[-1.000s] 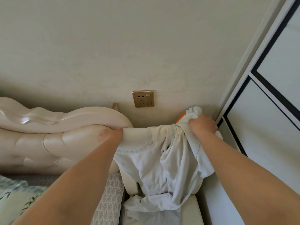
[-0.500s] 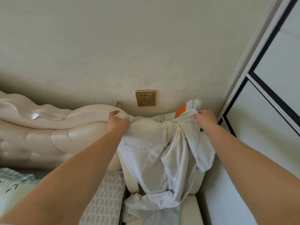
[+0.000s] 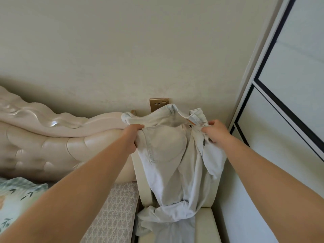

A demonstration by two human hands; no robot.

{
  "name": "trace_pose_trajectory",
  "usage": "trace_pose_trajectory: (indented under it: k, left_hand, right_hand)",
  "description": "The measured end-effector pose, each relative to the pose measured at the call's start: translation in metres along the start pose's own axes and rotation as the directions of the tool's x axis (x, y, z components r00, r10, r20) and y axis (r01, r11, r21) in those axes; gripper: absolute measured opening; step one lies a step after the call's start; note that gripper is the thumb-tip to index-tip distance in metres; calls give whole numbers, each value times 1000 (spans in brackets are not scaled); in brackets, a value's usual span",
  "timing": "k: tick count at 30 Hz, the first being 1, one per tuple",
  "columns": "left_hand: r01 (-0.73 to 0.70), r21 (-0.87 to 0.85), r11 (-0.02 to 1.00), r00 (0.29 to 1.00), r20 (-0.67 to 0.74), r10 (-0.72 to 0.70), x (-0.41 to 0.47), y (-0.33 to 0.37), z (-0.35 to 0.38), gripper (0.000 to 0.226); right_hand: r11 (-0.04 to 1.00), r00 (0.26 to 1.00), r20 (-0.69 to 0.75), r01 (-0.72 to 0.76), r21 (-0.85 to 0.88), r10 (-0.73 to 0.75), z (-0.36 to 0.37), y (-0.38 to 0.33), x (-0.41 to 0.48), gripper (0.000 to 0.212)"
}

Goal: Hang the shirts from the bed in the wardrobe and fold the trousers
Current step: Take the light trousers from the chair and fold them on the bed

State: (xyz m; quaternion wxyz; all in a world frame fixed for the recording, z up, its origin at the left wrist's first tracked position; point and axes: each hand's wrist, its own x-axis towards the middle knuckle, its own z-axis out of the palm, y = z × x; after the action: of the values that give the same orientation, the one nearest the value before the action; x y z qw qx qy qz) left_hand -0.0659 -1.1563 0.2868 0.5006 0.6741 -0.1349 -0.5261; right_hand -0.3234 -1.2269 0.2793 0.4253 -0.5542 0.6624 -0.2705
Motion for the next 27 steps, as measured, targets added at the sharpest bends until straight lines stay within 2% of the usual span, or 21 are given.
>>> trace_pose_trajectory:
  k: [2, 5, 8, 10, 11, 13, 14, 15, 16, 18, 19, 20, 21, 27]
  left_hand:
    - [-92, -3, 996, 995, 47, 92, -10, 4, -5, 34]
    - [-197, 56, 979, 975, 114, 190, -20, 12, -15, 40]
    - [-173, 79, 982, 970, 188, 156, -32, 15, -21, 43]
    - [-130, 112, 985, 987, 106, 118, -36, 12, -22, 56]
    - [-113, 113, 987, 992, 63, 106, -39, 11, -21, 59]
    - [-122, 79, 989, 992, 13, 122, -43, 11, -20, 59]
    - [-150, 57, 987, 988, -19, 152, -44, 12, -20, 57]
    - [-187, 50, 981, 981, -50, 189, -45, 13, -20, 56]
    - [-224, 67, 972, 971, -73, 228, -46, 13, -20, 56]
    - [-270, 151, 951, 955, -88, 285, -50, 11, -17, 60]
    - [-278, 185, 942, 951, -84, 297, -54, 9, -15, 61]
    - [-281, 199, 939, 951, -74, 300, -57, 5, -12, 60]
    - [-285, 197, 938, 952, -56, 301, -61, 2, -8, 57]
    - [-351, 218, 911, 936, 92, 339, -82, -16, 13, 50]
  right_hand:
    - [1000, 991, 131, -10, -17, 12, -4, -4, -12, 17]
    - [995, 988, 123, 96, -26, -92, -18, -14, -29, 22]
    - [983, 982, 83, 161, 87, -168, -32, -23, -45, 23]
    - [956, 987, 76, 118, 270, -143, -38, -32, -56, 19]
    - [912, 990, 80, 78, 403, -120, -42, -40, -62, 19]
    - [718, 989, 61, 58, 694, -138, -52, -58, -73, 18]
    - [619, 988, 20, 80, 781, -152, -58, -66, -75, 19]
    - [576, 987, -33, 119, 809, -158, -60, -73, -79, 20]
    - [655, 982, -101, 180, 734, -157, -61, -75, -81, 23]
    - [925, 966, -177, 237, 296, -190, -55, -74, -85, 29]
    - [967, 960, -171, 241, 85, -224, -50, -70, -87, 31]
    - [966, 955, -143, 257, -37, -260, -44, -66, -88, 31]
    - [954, 947, -119, 290, -82, -298, -39, -63, -91, 32]
    - [849, 852, -27, 517, -111, -523, 7, -58, -118, 28]
